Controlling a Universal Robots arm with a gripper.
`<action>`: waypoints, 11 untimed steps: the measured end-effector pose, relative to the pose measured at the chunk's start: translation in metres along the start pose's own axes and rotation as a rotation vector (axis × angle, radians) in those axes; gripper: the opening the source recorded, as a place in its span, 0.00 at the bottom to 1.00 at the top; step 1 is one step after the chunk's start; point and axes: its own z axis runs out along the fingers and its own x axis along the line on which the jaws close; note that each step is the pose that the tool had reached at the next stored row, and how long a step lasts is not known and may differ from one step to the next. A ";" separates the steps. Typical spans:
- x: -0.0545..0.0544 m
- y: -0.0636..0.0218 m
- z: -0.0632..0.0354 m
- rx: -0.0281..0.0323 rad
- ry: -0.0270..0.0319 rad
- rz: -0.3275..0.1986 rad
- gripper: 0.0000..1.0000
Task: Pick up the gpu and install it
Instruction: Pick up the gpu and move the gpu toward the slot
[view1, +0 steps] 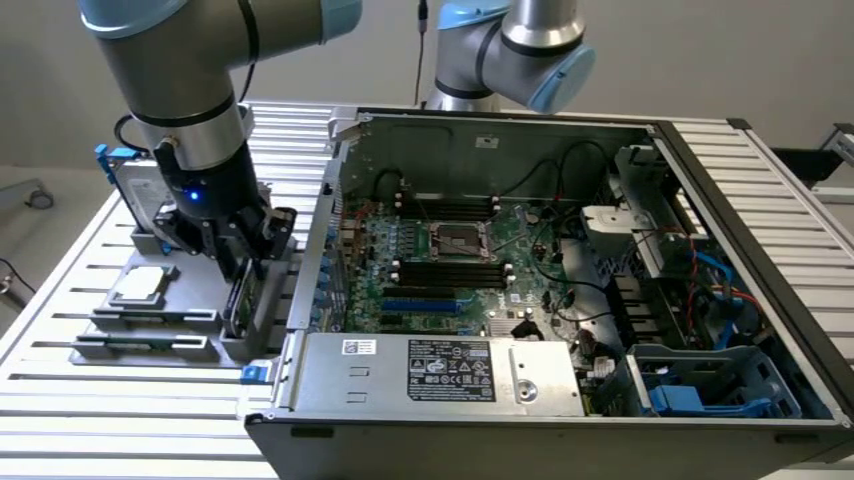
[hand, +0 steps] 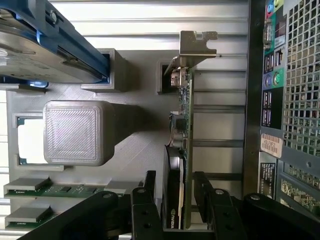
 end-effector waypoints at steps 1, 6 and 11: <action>0.000 0.0001 0.0000 -0.0001 -0.0001 0.000 0.44; 0.000 0.0005 0.0000 0.0000 -0.0001 0.001 0.44; 0.000 0.0005 0.0000 -0.0001 -0.0001 0.001 0.44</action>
